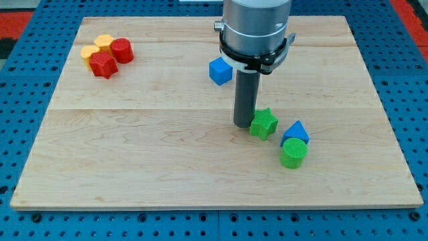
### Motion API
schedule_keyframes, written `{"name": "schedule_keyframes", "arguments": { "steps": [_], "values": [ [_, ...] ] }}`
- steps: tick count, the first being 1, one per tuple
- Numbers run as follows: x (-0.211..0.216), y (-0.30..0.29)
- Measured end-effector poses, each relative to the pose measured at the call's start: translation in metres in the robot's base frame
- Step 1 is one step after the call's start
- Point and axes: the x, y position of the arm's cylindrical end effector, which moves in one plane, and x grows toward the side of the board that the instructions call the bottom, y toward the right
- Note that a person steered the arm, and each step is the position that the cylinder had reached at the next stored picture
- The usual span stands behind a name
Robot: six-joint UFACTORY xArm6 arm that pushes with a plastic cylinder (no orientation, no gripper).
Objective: Move blue cube down towards bottom
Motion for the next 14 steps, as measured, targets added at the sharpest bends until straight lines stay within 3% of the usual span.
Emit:
{"name": "schedule_keyframes", "arguments": {
  "steps": [2,3,5,7,10,14],
  "values": [
    [0.005,0.035],
    [-0.014,0.025],
    [-0.107,0.078],
    [-0.157,0.033],
    [-0.137,-0.068],
    [-0.082,-0.050]
  ]
}}
